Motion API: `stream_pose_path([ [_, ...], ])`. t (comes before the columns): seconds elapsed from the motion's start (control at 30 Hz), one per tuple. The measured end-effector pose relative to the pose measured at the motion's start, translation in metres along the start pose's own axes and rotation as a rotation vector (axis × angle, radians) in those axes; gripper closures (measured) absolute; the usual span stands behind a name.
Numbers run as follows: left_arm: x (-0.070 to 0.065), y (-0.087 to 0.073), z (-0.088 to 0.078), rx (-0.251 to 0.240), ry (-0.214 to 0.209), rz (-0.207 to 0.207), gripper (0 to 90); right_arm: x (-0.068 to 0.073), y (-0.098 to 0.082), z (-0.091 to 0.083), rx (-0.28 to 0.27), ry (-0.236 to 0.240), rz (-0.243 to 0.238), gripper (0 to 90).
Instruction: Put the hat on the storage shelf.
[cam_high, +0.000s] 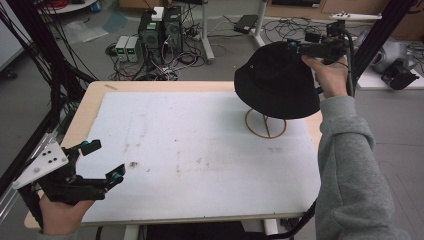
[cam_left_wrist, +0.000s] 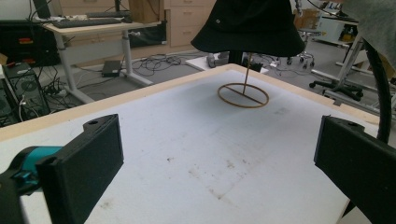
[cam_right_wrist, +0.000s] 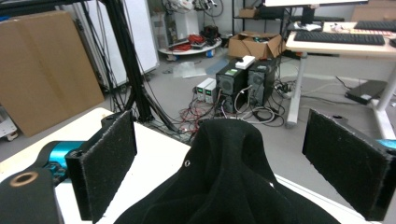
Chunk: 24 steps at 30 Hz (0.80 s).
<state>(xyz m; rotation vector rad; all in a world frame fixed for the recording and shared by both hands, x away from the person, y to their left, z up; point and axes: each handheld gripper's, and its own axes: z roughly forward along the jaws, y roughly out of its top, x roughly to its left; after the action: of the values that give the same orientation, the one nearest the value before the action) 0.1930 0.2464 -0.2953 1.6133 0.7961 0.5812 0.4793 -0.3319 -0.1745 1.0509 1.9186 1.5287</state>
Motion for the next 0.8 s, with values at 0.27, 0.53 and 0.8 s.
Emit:
stream_pose_path([
  [0.27,0.000,0.000,0.000,-0.002,0.000,0.002,1.7,0.001,0.001,-0.001,-0.010,-0.001,-0.008,9.2],
  [0.53,-0.001,0.001,-0.001,-0.003,-0.001,0.005,1.7,0.007,0.004,-0.007,-0.033,0.003,-0.035,9.2],
  [0.8,-0.002,0.004,-0.002,-0.014,-0.004,0.009,1.7,0.019,0.011,-0.023,-0.054,-0.004,-0.061,9.3],
])
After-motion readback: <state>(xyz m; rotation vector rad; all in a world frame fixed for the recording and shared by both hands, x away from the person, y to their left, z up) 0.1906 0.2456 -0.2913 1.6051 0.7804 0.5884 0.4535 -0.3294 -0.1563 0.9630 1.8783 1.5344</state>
